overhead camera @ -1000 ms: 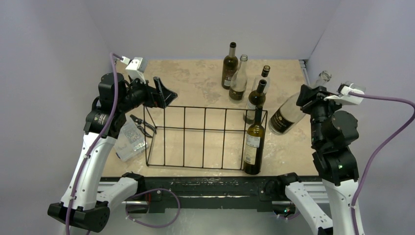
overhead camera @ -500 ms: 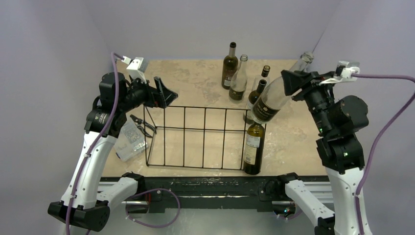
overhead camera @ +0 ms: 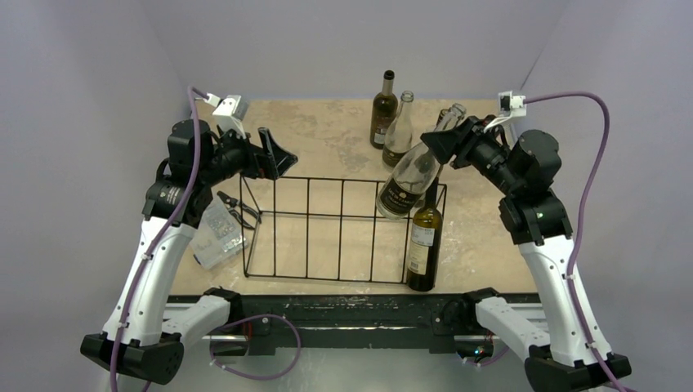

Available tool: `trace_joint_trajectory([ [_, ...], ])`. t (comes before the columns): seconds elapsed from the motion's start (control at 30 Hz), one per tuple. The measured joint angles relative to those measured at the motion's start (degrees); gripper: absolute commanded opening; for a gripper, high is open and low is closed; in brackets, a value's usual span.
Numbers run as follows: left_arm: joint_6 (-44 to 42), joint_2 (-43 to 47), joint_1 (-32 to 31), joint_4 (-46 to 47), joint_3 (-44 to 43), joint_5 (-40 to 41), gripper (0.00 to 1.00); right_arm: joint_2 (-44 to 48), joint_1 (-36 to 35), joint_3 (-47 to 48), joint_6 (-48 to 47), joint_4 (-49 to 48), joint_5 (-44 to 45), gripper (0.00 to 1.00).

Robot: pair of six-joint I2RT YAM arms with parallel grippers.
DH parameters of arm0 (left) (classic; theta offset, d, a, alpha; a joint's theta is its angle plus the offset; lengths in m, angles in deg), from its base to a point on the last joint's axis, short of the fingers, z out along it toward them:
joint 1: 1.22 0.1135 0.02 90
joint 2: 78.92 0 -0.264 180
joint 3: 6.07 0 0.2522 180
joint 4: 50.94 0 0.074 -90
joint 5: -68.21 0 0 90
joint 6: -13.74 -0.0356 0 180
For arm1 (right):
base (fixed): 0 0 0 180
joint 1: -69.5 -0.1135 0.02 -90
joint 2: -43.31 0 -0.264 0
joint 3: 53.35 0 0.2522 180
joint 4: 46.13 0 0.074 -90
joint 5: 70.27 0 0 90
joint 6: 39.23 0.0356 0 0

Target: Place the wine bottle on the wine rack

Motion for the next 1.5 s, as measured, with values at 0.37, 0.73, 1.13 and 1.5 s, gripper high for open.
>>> trace_joint_trajectory([
  [0.37,0.04,-0.72,0.0,0.07,0.0,0.17,0.95,0.39,0.0,-5.35,0.85,-0.9,-5.44,0.0],
  [0.73,0.9,-1.99,0.0,0.04,0.0,-0.39,0.95,0.76,0.0,-10.75,0.63,1.27,-6.93,0.0],
  [1.13,0.92,-2.23,0.0,0.04,0.0,-0.33,0.94,-0.15,-2.01,-13.14,-0.55,6.32,-4.96,0.0],
  [1.5,1.14,-2.69,-0.33,0.04,0.0,-0.35,0.94,-4.09,-10.25,-13.14,-2.56,8.5,1.49,0.0],
])
